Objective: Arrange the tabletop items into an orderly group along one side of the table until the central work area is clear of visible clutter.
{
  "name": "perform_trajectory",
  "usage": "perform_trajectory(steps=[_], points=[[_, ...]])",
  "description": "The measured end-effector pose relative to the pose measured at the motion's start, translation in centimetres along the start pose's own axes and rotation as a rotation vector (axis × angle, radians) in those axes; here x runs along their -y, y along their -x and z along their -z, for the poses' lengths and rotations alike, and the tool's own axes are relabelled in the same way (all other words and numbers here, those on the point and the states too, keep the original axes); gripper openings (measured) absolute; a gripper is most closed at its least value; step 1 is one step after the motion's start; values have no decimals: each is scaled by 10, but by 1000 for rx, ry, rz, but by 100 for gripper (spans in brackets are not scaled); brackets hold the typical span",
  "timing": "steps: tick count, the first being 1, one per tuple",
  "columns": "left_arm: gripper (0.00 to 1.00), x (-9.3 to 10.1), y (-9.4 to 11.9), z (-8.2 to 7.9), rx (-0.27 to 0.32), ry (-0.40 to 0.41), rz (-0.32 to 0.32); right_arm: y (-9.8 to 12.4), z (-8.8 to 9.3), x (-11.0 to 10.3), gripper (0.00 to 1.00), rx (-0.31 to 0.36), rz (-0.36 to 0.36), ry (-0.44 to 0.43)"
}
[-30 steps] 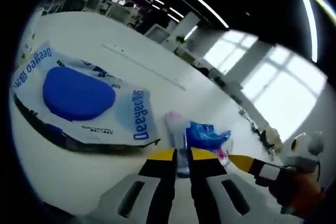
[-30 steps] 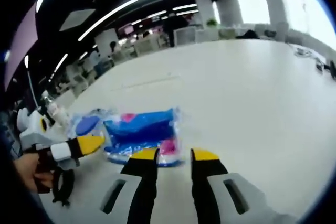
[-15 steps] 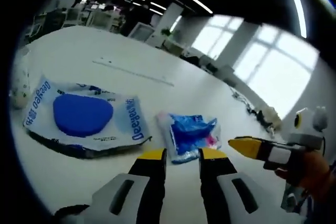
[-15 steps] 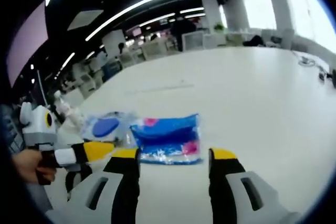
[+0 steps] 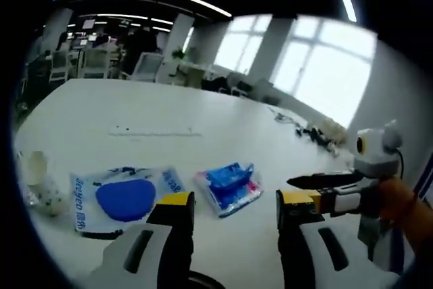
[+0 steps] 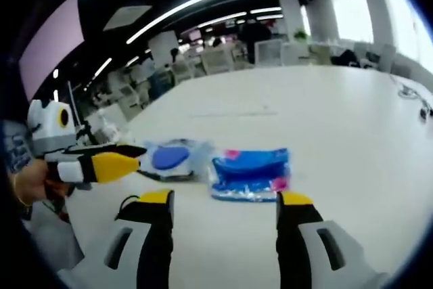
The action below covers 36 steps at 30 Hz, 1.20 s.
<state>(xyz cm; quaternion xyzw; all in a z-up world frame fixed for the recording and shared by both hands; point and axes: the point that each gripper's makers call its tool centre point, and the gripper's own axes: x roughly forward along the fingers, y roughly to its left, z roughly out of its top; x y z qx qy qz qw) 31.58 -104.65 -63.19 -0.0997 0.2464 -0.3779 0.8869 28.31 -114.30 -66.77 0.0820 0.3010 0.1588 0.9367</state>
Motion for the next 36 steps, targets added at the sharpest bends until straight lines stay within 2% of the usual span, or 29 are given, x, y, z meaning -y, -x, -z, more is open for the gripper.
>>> perform_trajectory(steps=[2, 6, 8, 10, 12, 16, 19, 24, 31, 36], points=[[55, 3, 7, -6, 7, -26, 21, 2, 1, -5, 59, -4, -8, 8], [57, 5, 26, -16, 17, -93, 14, 6, 6, -14, 60, -22, -23, 5], [60, 6, 32, -17, 3, -113, 16, 8, 8, -18, 60, -28, -28, 12], [61, 5, 39, -13, -41, -154, 7, 9, 12, -22, 60, -38, -30, 12], [61, 8, 44, -16, -33, -177, 9, 11, 15, -27, 60, -44, -40, 11], [61, 12, 52, -21, -26, -167, 23, 14, 20, -36, 60, -52, -51, 5], [62, 11, 57, -22, -31, -194, 23, 17, 22, -43, 60, -49, -60, 0], [60, 1, 65, -10, -87, -207, 9, 19, 28, -53, 60, -53, -67, -3], [56, -14, 77, 5, -122, -228, 5, 19, 39, -73, 59, -68, -92, -9], [53, -27, 82, 22, -154, -251, -12, 14, 48, -89, 58, -80, -111, -13]])
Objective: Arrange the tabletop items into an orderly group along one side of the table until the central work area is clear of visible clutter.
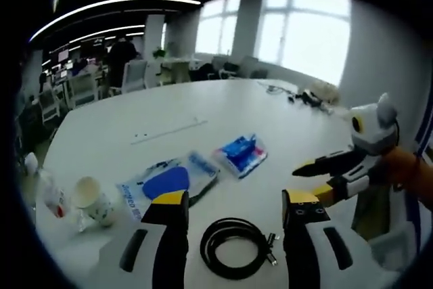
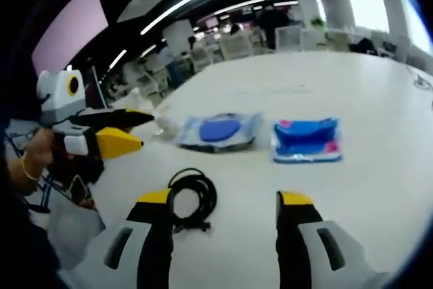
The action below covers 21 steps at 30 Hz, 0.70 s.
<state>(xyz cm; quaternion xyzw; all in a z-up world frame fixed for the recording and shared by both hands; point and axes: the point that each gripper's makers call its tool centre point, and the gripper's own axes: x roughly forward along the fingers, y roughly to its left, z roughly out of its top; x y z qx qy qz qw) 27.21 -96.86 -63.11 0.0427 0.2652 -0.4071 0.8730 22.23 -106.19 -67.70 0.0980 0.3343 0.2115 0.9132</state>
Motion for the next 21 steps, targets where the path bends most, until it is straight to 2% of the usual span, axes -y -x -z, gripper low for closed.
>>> perform_trajectory(steps=[3, 8, 16, 21], points=[[51, -6, -1, 17, -27, 25, -7, -7, 7, -10, 57, -19, -4, 20], [46, -12, -2, 37, -61, 19, -24, -18, 14, -21, 53, -30, -13, 30], [42, -23, -7, 69, -118, 68, -57, -32, 17, -29, 45, -42, -9, 24], [39, -26, -8, 81, -126, 91, -68, -41, 23, -24, 41, -59, 9, 21]])
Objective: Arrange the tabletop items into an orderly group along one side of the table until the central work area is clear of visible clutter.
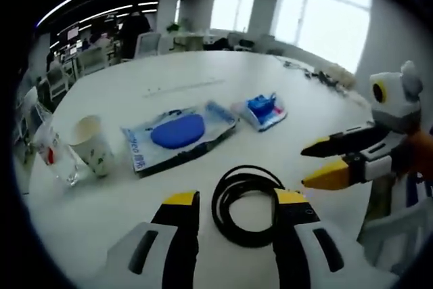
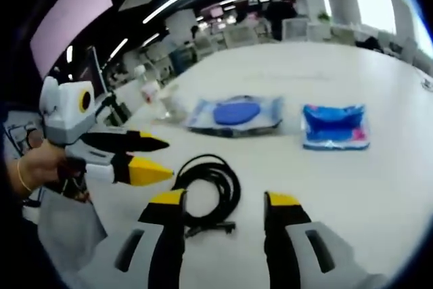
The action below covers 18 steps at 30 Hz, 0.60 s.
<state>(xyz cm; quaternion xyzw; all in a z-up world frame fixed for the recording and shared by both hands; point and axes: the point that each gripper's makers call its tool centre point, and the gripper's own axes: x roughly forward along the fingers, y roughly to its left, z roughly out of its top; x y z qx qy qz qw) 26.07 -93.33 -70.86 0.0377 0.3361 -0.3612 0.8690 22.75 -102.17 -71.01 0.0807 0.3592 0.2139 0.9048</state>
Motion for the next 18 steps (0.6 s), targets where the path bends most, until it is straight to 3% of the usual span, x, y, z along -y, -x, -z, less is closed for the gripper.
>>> perform_trajectory(steps=[10, 18], points=[[35, -2, -8, 23, -43, 42, -4, -14, 12, -3, 32, -27, -1, -40], [27, -16, -15, 43, -86, 84, -54, -28, 26, -1, 25, -70, 20, -86]])
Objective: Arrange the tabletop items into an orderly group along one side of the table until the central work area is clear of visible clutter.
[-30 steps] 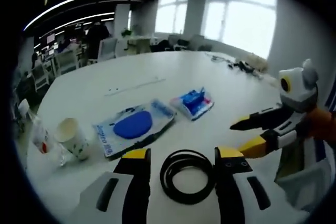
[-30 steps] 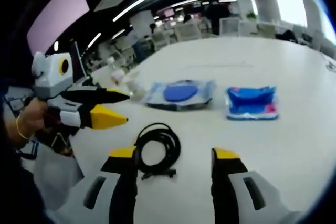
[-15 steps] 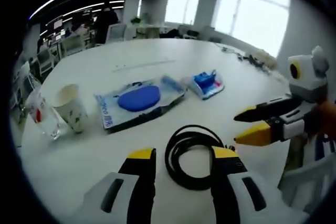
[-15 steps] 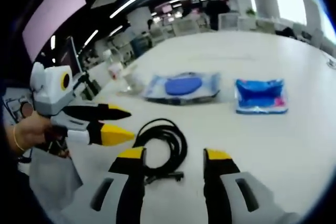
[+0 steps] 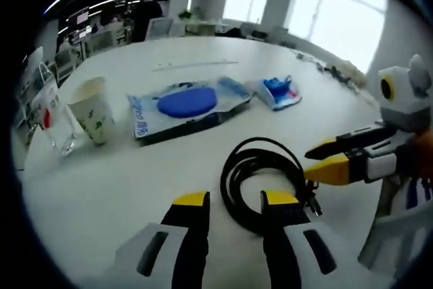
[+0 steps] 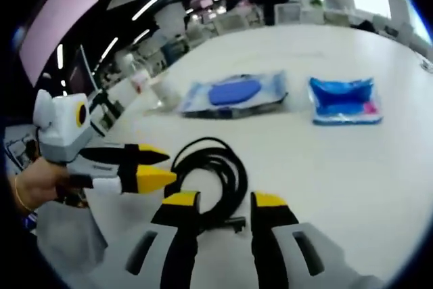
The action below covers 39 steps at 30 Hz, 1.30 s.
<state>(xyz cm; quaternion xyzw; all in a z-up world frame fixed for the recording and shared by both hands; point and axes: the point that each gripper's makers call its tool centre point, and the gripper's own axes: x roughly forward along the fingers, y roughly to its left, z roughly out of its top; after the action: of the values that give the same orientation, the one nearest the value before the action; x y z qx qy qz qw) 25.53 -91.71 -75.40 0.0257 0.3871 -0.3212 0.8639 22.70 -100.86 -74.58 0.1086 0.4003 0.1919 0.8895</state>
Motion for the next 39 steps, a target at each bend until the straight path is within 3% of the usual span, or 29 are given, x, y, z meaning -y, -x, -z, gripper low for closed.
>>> perform_trajectory(steps=[5, 8, 12, 17, 29, 39], points=[[21, -5, -2, 8, -11, 28, -3, -3, 1, 1, 15, 6, -4, -36], [18, -2, -3, 7, -1, 87, 12, -4, 1, 2, 14, 7, -11, -62], [12, 3, -5, 8, -2, 105, 23, -4, 1, 4, 11, 17, -25, -129], [10, 1, -5, 7, 7, 141, -11, -3, 2, 7, 1, 23, -18, -150], [7, -6, 0, 6, 4, 208, -51, 0, 2, -3, 0, 15, -61, -150], [7, -3, 9, -3, 19, 237, -32, 9, -6, -5, 0, 43, -73, -160]])
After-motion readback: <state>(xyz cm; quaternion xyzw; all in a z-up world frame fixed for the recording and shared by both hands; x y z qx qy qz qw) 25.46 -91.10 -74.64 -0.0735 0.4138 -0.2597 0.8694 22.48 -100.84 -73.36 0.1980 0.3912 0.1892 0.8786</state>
